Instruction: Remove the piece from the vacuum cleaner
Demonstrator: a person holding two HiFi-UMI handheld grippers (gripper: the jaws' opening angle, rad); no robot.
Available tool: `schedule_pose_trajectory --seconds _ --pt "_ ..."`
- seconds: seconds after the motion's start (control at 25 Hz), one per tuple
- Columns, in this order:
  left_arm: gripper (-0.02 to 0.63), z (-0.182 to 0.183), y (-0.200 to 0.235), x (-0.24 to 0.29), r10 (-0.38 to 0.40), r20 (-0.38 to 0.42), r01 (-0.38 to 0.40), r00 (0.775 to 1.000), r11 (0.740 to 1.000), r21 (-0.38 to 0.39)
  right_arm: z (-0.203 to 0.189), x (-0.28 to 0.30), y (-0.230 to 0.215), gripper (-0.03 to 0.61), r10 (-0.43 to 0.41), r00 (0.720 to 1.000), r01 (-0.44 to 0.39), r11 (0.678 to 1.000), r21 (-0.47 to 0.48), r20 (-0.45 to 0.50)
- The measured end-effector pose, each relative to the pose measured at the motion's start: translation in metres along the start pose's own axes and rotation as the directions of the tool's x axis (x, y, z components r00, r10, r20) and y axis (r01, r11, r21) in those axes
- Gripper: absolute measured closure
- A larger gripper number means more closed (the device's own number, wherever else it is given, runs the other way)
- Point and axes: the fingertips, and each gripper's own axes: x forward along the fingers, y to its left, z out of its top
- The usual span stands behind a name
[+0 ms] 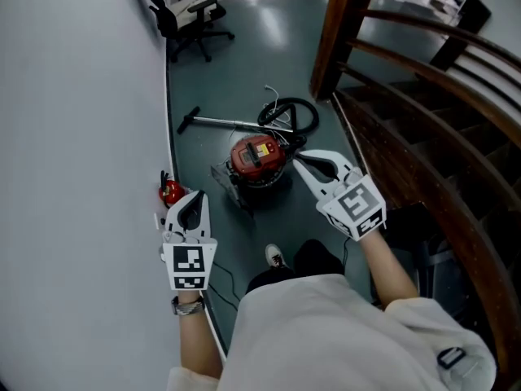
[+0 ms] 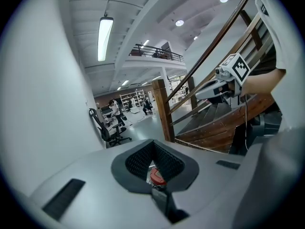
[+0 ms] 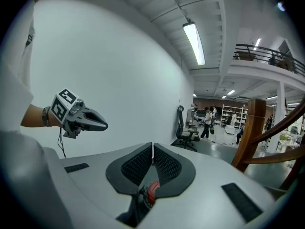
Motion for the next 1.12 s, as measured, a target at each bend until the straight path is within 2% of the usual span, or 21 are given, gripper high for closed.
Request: schedule_pose_trajectory --seconds 0.32,0.48,0.64,0.84,1.12 --pt "0.615 -0.024 0.024 0.033 0.019 -0.041 -0.021 0.999 0.999 -0.032 -0.024 0.044 -0.012 0.548 0.021 0.999 -0.02 0.999 0.031 -0.045" --pt "0.615 -0.034 0.033 0.055 0.042 -0.06 -0.045 0.997 0.998 -0.048 -0.036 0.068 -0.032 0.548 0.042 0.997 -0.04 0.999 0.03 -0.064" --pt "0.615 -0.052 0.041 0.085 0.042 -0.089 -0.048 0.995 0.996 -0.072 -0.044 0.097 -0.057 0.548 0.025 0.997 -0.022 0.999 0.044 -0.071" --pt "0.615 -0.075 0.044 0.115 0.032 -0.126 -0.045 0.991 0.994 -0.101 -0.076 0.129 -0.08 0.548 0.013 0.997 -0.01 0.999 0.035 -0.081" --pt "0.615 -0.122 0.056 0.165 0.066 -0.165 -0.089 0.984 0.987 -0.134 -0.125 0.182 -0.088 0.548 0.085 0.991 -0.077 0.994 0.078 -0.102"
